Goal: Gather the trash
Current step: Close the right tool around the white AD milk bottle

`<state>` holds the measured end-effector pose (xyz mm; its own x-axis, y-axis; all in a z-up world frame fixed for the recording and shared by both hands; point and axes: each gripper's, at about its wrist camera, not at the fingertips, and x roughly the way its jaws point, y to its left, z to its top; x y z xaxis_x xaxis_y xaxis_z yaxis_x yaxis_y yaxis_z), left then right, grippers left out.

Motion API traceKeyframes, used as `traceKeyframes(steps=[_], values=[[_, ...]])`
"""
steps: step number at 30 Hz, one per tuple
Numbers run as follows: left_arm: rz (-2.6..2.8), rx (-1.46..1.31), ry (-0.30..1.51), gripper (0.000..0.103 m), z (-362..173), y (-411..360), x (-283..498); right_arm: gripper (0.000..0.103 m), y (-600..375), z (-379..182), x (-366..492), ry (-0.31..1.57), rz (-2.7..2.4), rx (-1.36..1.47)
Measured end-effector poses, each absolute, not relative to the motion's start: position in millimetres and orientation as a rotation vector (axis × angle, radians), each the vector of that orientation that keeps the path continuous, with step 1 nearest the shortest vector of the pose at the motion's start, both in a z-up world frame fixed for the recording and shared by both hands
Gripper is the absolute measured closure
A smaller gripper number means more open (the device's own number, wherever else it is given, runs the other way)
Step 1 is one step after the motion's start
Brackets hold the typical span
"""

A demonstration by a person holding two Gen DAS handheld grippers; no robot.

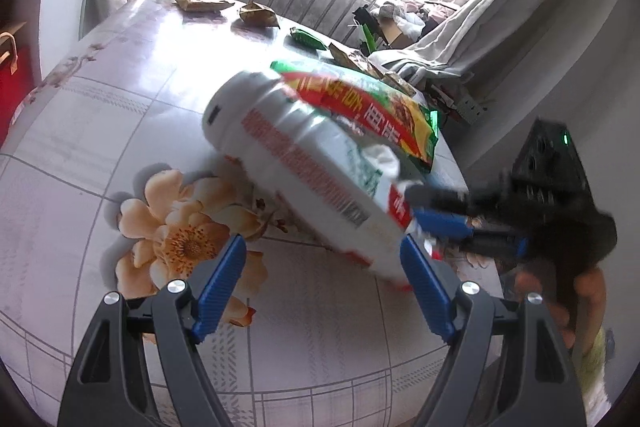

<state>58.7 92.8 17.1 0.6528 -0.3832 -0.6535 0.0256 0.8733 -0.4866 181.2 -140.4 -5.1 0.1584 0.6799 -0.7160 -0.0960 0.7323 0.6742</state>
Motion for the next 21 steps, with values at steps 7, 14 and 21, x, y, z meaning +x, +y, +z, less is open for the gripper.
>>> traceKeyframes(steps=[7, 14, 21], values=[[-0.23, -0.464, 0.833, 0.026, 19, 103, 55, 0.06, -141, 7, 152, 1.268, 0.596, 0.511], [-0.149, -0.472, 0.838, 0.026, 18, 120, 52, 0.047, -107, 48, 152, 1.124, 0.699, 0.329], [-0.065, -0.45, 0.844, 0.026, 17, 137, 49, 0.042, -62, 37, 160, 1.061, 0.664, 0.043]])
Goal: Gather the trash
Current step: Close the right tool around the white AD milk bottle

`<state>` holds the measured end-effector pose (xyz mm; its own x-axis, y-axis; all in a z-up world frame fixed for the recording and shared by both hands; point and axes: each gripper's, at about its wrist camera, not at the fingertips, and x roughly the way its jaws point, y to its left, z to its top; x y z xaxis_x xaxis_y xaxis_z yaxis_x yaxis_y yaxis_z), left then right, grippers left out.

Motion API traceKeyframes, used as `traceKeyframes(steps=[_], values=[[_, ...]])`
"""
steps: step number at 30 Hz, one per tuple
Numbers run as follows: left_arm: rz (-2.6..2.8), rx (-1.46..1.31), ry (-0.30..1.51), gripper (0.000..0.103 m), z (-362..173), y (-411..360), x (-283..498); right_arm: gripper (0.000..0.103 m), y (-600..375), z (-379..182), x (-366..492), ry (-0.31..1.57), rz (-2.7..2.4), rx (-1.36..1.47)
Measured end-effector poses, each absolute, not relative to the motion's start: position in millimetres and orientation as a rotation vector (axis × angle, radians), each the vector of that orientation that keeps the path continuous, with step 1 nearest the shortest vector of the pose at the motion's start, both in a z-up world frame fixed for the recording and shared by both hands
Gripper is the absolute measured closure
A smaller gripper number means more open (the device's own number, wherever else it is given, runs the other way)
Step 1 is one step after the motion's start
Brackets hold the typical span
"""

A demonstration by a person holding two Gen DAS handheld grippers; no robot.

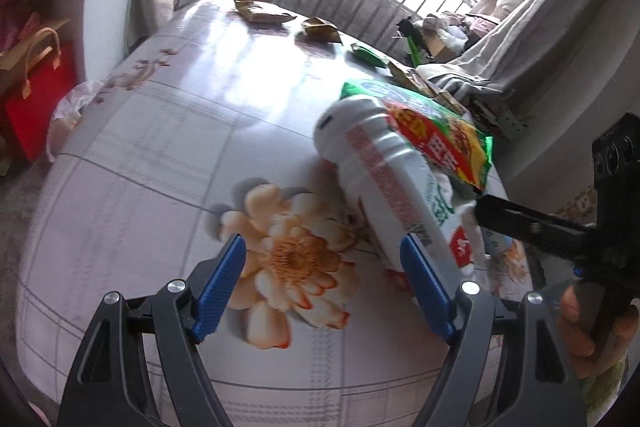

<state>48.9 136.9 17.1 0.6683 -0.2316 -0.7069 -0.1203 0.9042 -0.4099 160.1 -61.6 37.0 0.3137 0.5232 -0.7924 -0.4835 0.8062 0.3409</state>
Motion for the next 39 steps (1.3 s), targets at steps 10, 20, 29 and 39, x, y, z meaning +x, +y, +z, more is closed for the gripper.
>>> traceKeyframes(steps=[10, 20, 29, 39], values=[[-0.018, -0.473, 0.856, 0.026, 8, 152, 50, 0.042, -32, 35, 152, 0.965, 0.645, -0.21], [-0.006, -0.477, 0.867, 0.026, 4, 153, 54, 0.043, -21, 25, 158, 0.983, 0.656, -0.214], [0.012, -0.497, 0.863, 0.026, 6, 160, 51, 0.051, -19, 22, 141, 0.973, 0.653, -0.243], [0.005, -0.488, 0.854, 0.026, 13, 153, 48, 0.051, -43, 23, 94, 0.931, 0.66, -0.319]])
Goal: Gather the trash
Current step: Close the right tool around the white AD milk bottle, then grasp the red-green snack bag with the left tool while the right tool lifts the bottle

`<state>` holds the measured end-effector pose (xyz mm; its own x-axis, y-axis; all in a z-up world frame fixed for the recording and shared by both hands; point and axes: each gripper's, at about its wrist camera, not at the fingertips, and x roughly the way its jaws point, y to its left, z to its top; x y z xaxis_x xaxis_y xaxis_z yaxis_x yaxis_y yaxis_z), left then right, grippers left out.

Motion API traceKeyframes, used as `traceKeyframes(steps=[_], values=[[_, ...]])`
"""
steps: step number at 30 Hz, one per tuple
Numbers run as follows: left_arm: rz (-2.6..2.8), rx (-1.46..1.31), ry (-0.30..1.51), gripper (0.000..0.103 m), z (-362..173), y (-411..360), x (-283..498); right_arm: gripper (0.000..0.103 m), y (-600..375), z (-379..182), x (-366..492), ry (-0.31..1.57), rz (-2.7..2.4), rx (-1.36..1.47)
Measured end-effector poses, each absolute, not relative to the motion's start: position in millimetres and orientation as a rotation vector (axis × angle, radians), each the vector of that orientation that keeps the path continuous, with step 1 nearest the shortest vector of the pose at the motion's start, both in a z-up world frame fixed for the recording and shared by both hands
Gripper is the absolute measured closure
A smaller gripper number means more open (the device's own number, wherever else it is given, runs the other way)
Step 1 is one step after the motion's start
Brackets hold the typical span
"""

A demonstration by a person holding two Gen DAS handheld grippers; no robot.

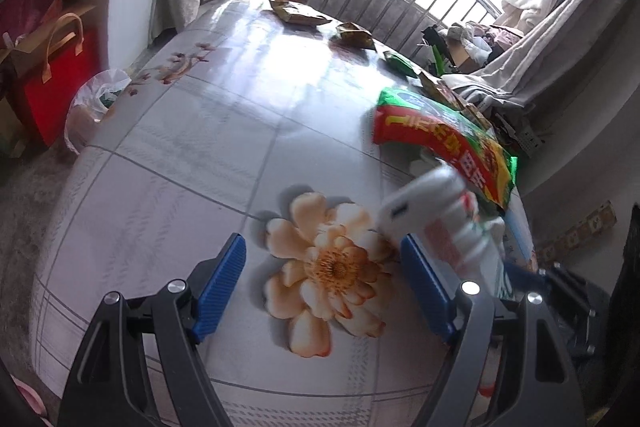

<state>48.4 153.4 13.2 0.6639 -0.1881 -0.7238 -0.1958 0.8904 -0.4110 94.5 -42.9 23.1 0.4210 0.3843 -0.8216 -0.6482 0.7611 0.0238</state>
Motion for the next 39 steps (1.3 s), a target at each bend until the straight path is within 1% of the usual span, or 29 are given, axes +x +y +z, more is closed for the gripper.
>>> traceKeyframes(steps=[10, 18, 22, 28, 36, 39], values=[[-0.072, -0.431, 0.835, 0.026, 28, 123, 56, 0.051, -114, 22, 70, 0.963, 0.554, -0.147], [-0.163, -0.357, 0.811, 0.026, 40, 87, 66, 0.051, -169, 23, 45, 0.97, 0.432, -0.078], [-0.204, -0.349, 0.791, 0.026, 47, 73, 76, 0.051, -204, 20, 45, 0.981, 0.34, 0.019], [-0.278, -0.523, 0.801, 0.026, 50, 84, 115, 0.051, -235, 17, 55, 0.982, 0.276, 0.162], [-0.461, -1.038, 0.949, 0.026, 8, 113, 177, 0.051, -238, 17, 60, 0.97, 0.254, 0.201], [-0.449, -1.106, 0.969, 0.026, -2, 115, 188, 0.051, -238, 17, 61, 0.969, 0.253, 0.206]])
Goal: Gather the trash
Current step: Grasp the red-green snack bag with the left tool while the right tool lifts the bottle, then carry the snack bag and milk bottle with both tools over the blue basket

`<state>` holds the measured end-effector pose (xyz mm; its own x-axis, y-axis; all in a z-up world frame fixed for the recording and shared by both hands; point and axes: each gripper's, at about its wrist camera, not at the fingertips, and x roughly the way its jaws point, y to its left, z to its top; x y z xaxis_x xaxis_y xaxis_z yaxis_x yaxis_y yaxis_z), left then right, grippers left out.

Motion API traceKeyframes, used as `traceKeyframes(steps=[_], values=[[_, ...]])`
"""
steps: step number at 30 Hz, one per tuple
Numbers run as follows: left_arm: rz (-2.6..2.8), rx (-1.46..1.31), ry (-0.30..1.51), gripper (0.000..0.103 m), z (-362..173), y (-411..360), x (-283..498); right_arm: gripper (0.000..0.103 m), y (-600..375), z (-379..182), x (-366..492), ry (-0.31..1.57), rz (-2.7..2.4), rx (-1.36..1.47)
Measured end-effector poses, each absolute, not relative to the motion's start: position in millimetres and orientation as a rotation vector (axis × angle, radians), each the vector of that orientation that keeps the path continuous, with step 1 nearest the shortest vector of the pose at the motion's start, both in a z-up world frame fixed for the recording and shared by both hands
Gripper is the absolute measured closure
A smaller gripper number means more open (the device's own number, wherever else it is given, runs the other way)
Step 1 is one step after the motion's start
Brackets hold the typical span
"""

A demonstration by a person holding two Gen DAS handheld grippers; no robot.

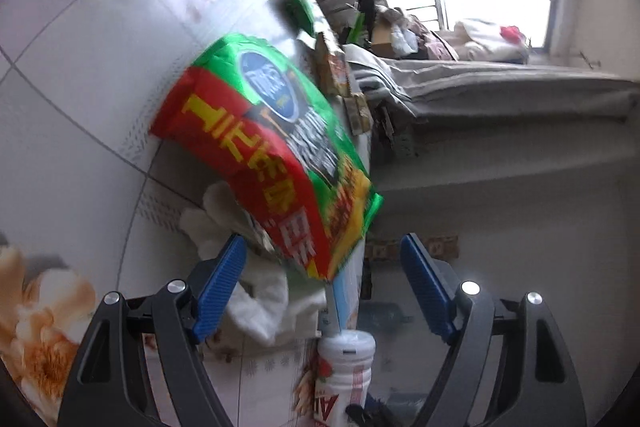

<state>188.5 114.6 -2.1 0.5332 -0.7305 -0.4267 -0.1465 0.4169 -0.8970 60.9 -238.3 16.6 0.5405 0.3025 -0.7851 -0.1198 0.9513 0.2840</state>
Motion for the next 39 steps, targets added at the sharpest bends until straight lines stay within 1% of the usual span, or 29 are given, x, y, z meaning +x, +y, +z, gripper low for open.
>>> traceKeyframes(steps=[8, 11, 15, 17, 20, 22, 23, 24, 25, 26, 27, 28, 29, 30, 32, 34, 39], values=[[-0.396, -1.188, 0.967, 0.026, -16, 119, 204, 0.051, -245, 16, 63, 0.976, 0.265, 0.25], [-0.421, -1.255, 0.933, 0.027, -19, 119, 205, 0.051, -247, 15, 63, 0.978, 0.268, 0.264], [-0.495, -1.431, 0.853, 0.027, -26, 120, 203, 0.051, -249, 15, 63, 0.977, 0.268, 0.277], [-0.485, -1.431, 0.856, 0.027, -26, 116, 203, 0.051, -249, 15, 63, 0.976, 0.265, 0.278], [-0.481, -1.39, 0.873, 0.037, -23, 107, 205, 0.051, -248, 16, 62, 0.974, 0.263, 0.274], [-0.489, -1.394, 0.876, 0.047, -21, 102, 206, 0.051, -247, 16, 61, 0.973, 0.262, 0.272], [-0.485, -1.389, 0.875, 0.05, -20, 100, 206, 0.051, -247, 16, 61, 0.973, 0.262, 0.272], [-0.481, -1.381, 0.869, 0.055, -18, 98, 207, 0.051, -247, 16, 61, 0.972, 0.26, 0.273], [-0.478, -1.377, 0.864, 0.063, -17, 97, 208, 0.051, -247, 16, 61, 0.972, 0.26, 0.273], [-0.477, -1.369, 0.858, 0.065, -16, 96, 208, 0.051, -247, 16, 61, 0.972, 0.26, 0.272], [-0.478, -1.362, 0.856, 0.07, -14, 94, 208, 0.051, -247, 16, 60, 0.972, 0.259, 0.272], [-0.48, -1.353, 0.854, 0.078, -12, 94, 209, 0.051, -247, 16, 60, 0.972, 0.259, 0.273], [-0.48, -1.339, 0.849, 0.082, -10, 92, 210, 0.051, -247, 16, 60, 0.972, 0.259, 0.272], [-0.483, -1.327, 0.843, 0.089, -8, 91, 210, 0.051, -247, 17, 60, 0.971, 0.258, 0.271], [-0.489, -1.304, 0.833, 0.092, -4, 91, 209, 0.051, -247, 16, 60, 0.97, 0.257, 0.269], [-0.498, -1.286, 0.823, 0.099, 0, 91, 209, 0.051, -247, 17, 60, 0.969, 0.256, 0.267], [-0.528, -1.23, 0.783, 0.103, 16, 90, 204, 0.051, -249, 16, 61, 0.966, 0.247, 0.287]])
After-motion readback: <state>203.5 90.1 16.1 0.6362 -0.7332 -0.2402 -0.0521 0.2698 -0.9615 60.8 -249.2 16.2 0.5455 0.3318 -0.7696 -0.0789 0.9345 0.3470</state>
